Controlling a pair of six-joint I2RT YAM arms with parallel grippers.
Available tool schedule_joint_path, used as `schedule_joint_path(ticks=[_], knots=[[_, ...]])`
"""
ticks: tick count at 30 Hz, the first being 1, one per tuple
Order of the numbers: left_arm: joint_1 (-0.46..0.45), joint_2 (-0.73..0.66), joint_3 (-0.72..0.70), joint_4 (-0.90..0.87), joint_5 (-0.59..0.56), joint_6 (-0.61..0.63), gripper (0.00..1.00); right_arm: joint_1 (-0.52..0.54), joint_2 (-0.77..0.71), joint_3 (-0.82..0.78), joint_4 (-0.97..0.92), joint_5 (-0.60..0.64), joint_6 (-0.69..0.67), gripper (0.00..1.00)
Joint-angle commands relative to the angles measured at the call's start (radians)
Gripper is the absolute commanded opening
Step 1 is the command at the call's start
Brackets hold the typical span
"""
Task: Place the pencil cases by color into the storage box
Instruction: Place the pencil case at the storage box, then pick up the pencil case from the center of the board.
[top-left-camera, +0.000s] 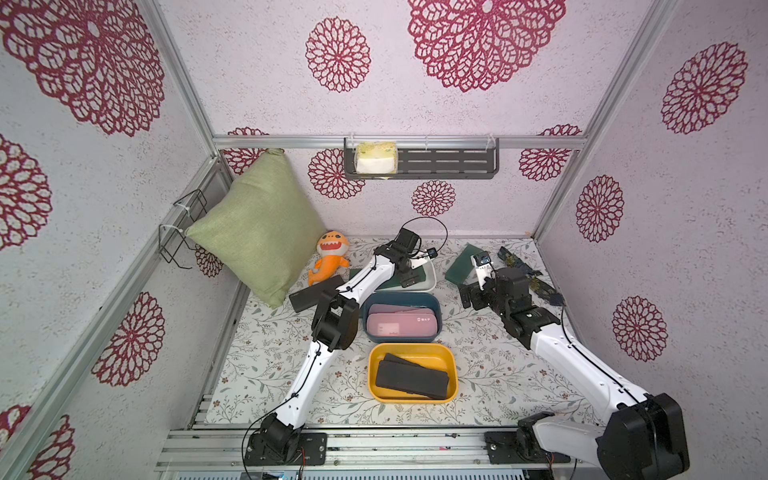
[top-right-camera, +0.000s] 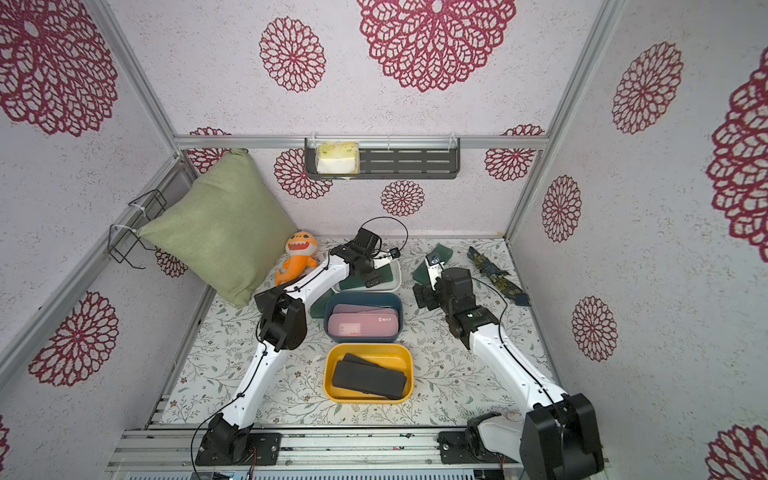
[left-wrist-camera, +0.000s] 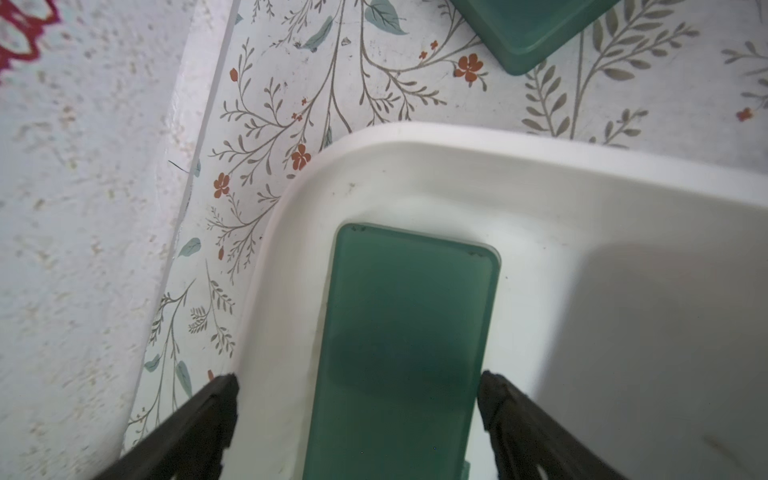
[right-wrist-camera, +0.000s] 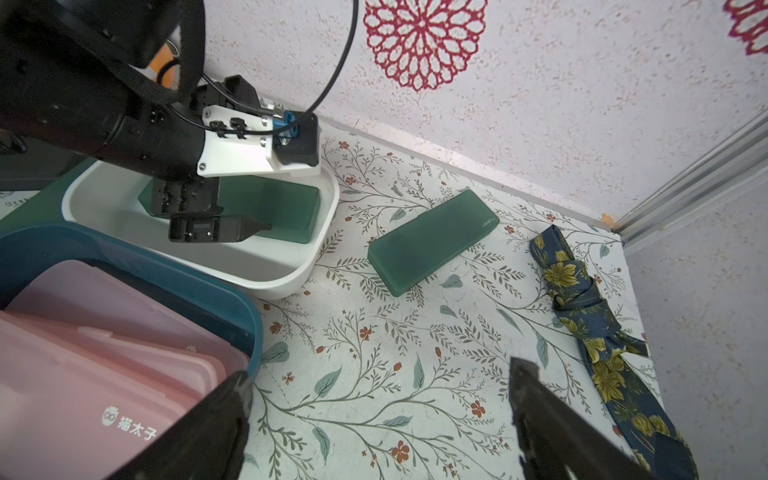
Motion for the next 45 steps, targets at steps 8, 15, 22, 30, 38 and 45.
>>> schedule_joint_path(ticks=[8,15,22,30,38,45], knots=[[-0.007,-0.224,-0.125,0.088,0.051,-0.115,0.98,-0.008,0.062,0.065,-0.022,0.104,0.130,0.99],[0.001,-0.311,-0.230,0.107,0.034,-0.158,0.99,-0.012,0.122,0.121,-0.059,0.140,0.206,0.99],[0.069,-0.484,-0.380,0.198,-0.038,-0.476,0.99,-0.032,0.328,0.334,-0.189,0.229,0.371,0.99],[0.214,-0.734,-0.636,0.150,-0.056,-0.954,0.98,-0.074,0.662,0.661,-0.348,0.229,0.648,0.99],[0.241,-0.817,-0.743,0.057,-0.018,-1.056,0.97,-0.094,0.893,0.905,-0.425,0.199,0.832,0.99],[0.277,-0.824,-0.717,-0.016,0.130,-1.051,0.97,-0.100,1.124,1.241,-0.667,0.233,0.918,0.99]])
